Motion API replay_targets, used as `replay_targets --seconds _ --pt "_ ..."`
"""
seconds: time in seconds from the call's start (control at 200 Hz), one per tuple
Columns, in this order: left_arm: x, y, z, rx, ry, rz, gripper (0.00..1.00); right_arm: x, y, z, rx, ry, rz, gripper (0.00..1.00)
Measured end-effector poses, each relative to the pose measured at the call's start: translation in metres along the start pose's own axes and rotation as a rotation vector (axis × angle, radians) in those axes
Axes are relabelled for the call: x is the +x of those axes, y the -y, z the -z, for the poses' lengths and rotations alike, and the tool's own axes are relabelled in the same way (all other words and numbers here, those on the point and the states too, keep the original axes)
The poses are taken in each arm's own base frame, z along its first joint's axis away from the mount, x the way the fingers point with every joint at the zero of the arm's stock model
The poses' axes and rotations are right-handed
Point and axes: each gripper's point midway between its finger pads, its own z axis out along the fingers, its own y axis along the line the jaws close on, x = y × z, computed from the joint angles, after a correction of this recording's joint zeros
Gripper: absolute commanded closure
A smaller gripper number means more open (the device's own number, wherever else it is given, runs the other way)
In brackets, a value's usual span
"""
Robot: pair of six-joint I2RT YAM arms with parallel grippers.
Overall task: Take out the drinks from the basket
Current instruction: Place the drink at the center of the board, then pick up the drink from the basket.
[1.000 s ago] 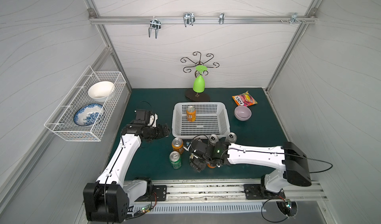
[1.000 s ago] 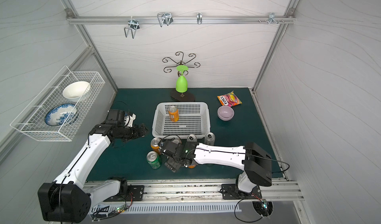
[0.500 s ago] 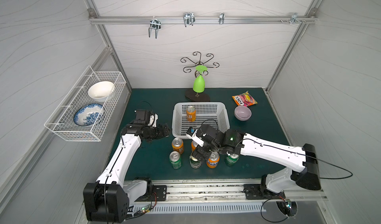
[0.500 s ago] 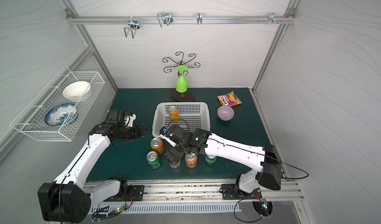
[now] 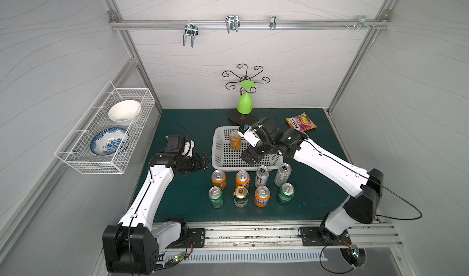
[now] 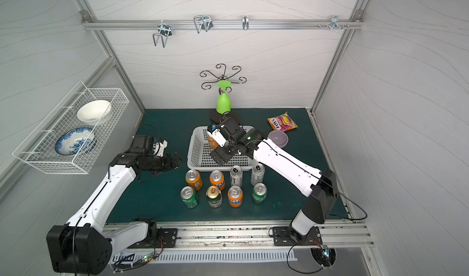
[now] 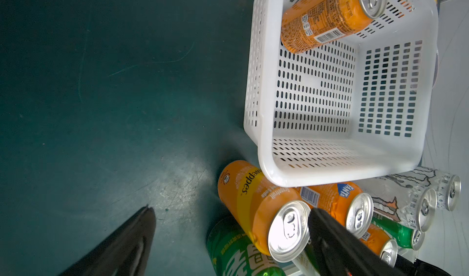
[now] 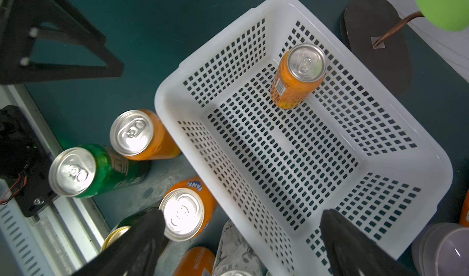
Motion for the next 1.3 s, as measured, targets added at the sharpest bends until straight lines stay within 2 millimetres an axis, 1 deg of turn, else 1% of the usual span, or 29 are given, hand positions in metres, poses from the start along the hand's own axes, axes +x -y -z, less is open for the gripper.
replay_targets --seconds 0.245,0.375,0.56,0.79,0.94,1.075,1.295 --pt "0.001 -0.001 -0.002 -0.003 -0.01 0.003 0.02 -0.02 0.025 -0.051 0.011 -0.039 -0.011 0.01" --pt "0.001 -0.002 -0.005 -0.007 -0.02 0.007 0.02 -0.029 0.039 -0.074 0.018 -0.046 -0.027 0.01" --pt "0.001 -0.002 -0.005 -0.007 -0.022 0.007 0.02 -0.035 0.058 -0.099 0.036 -0.056 -0.053 0.01" --pt "0.001 -0.002 -0.005 -0.007 -0.022 0.006 0.02 -0.041 0.074 -0.131 0.044 -0.063 -0.07 0.01" --pt "0.001 -0.002 -0.005 -0.006 -0.022 0.005 0.02 -0.036 0.078 -0.153 0.038 -0.084 -0.076 0.01" --pt "0.001 -0.002 -0.005 -0.005 -0.023 0.005 0.02 -0.031 0.079 -0.168 0.037 -0.103 -0.079 0.02" --pt "0.001 -0.002 -0.005 -0.005 -0.023 0.005 0.02 -0.027 0.084 -0.182 0.04 -0.115 -0.085 0.09"
